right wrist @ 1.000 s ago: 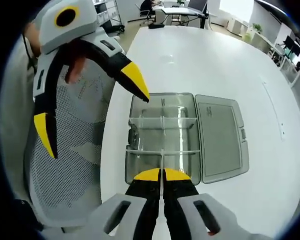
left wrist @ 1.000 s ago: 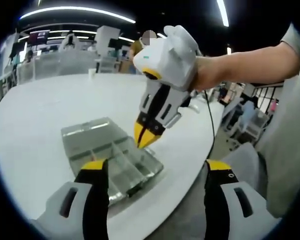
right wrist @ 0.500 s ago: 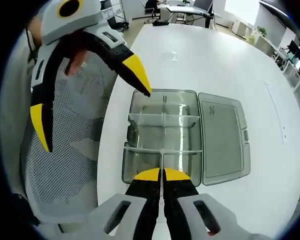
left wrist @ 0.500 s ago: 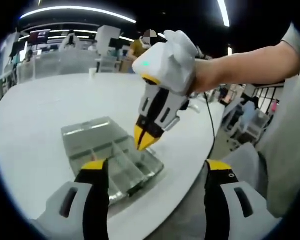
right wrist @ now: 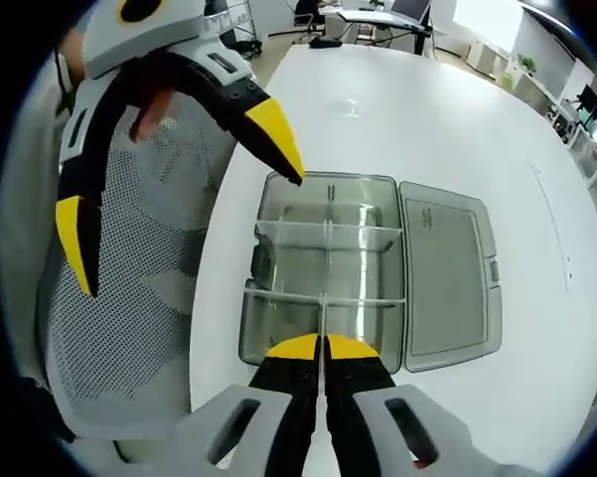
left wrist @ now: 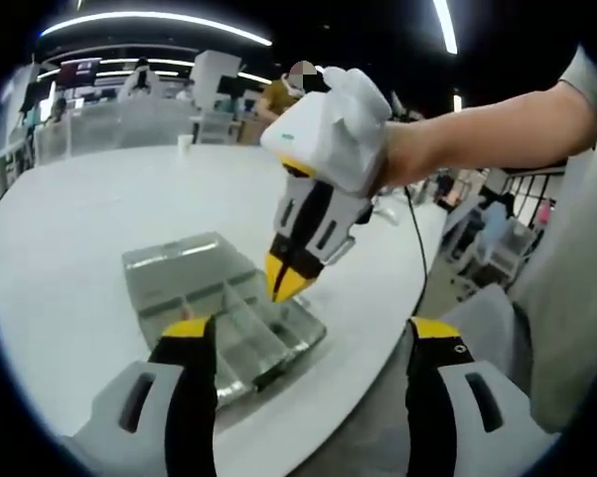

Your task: Insert the divider into the dual guide fixture by aligning both edges with the guide slots and pushing it downward to the bottom, including one-sided entry, uneven engagement, binding, and posture correction.

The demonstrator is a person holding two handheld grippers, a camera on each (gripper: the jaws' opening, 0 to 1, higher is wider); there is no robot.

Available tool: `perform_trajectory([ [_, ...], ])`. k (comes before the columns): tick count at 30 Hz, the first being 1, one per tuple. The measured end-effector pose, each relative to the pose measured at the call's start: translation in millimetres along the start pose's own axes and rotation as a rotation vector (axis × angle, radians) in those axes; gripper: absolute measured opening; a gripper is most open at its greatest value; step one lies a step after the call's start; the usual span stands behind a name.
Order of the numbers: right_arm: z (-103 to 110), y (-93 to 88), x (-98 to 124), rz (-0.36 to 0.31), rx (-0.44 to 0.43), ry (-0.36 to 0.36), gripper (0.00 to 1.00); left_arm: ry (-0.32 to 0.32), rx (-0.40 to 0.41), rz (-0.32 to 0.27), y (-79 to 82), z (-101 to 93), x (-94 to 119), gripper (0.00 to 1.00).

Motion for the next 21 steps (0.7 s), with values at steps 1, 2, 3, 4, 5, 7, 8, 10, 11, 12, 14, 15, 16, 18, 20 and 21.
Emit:
perform_trajectory([
  [1, 0.4, 0.1, -0.4, 0.002, 0.002, 0.0, 0.0, 0.0, 0.0, 0.0, -0.6, 0.6, -0.2, 0.76],
  [2, 0.6, 0.2, -0.7, 0.003, 0.003, -0.001, 0.0, 0.001, 0.0, 0.0, -1.0, 1.0, -0.2, 0.76],
  [3, 0.7, 0.2, -1.0, 0.005, 0.005, -0.001, 0.0, 0.0, 0.001, 0.0, -1.0, 0.9, -0.1, 0.76],
  [4, 0.9, 0.3, -1.4, 0.008, 0.009, -0.001, 0.0, 0.0, 0.001, 0.0, -0.9, 0.7, 0.0, 0.76],
  [5, 1.0, 0.4, -1.7, 0.01, 0.012, -0.002, 0.0, 0.001, 0.0, 0.002, -0.9, 0.6, 0.2, 0.76],
  [7, 1.3, 0.4, -2.0, 0.013, 0.015, 0.0, 0.0, 0.0, 0.002, 0.002, -1.5, 1.1, 0.1, 0.76],
  [8, 1.1, 0.1, -2.5, 0.014, 0.013, 0.001, 0.0, 0.001, 0.002, 0.002, -1.7, 1.3, 0.1, 0.76],
  [10, 0.5, -0.4, -3.2, 0.015, 0.011, 0.003, 0.0, 0.0, 0.002, 0.003, -1.8, 1.3, 0.1, 0.76],
  [11, 0.4, -0.5, -3.6, 0.016, 0.014, 0.003, 0.0, 0.0, 0.002, 0.002, -2.0, 1.5, -0.1, 0.76],
  [12, 0.3, -0.8, -4.0, 0.017, 0.015, 0.004, 0.0, 0.0, 0.001, 0.003, -2.2, 1.7, -0.2, 0.76],
  [14, 1.0, -0.8, -4.9, 0.02, 0.015, 0.006, 0.0, 0.0, 0.001, 0.003, -1.6, 1.0, 0.0, 0.76],
  [15, 0.9, -0.9, -5.5, 0.021, 0.016, 0.006, 0.0, 0.001, 0.002, 0.004, -1.1, 0.5, 0.1, 0.76],
  [16, 0.2, -1.4, -6.2, 0.023, 0.019, 0.007, 0.0, 0.0, 0.001, 0.004, -0.9, 0.4, 0.2, 0.76],
  [18, -0.9, -2.3, -7.9, 0.026, 0.018, 0.009, 0.0, 0.001, 0.001, 0.005, -0.2, -0.1, 0.5, 0.76],
  [20, -1.2, -2.9, -9.3, 0.026, 0.016, 0.012, 0.0, 0.001, 0.003, 0.006, 0.1, -0.2, 0.8, 0.76],
  [21, -1.6, -3.1, -10.1, 0.024, 0.014, 0.013, 0.0, 0.001, 0.003, 0.006, 0.2, -0.3, 0.9, 0.76],
])
Point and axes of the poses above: the point that each gripper's makers call its tool centre point, and the gripper's own axes: x roughly backward along the fingers, z roughly to its left, y roughly out of its top, the point moved 4 cm from there along x, roughly backward along the fingers, and after that the axes turned 10 degrees about -x, right-handed, at the moved point
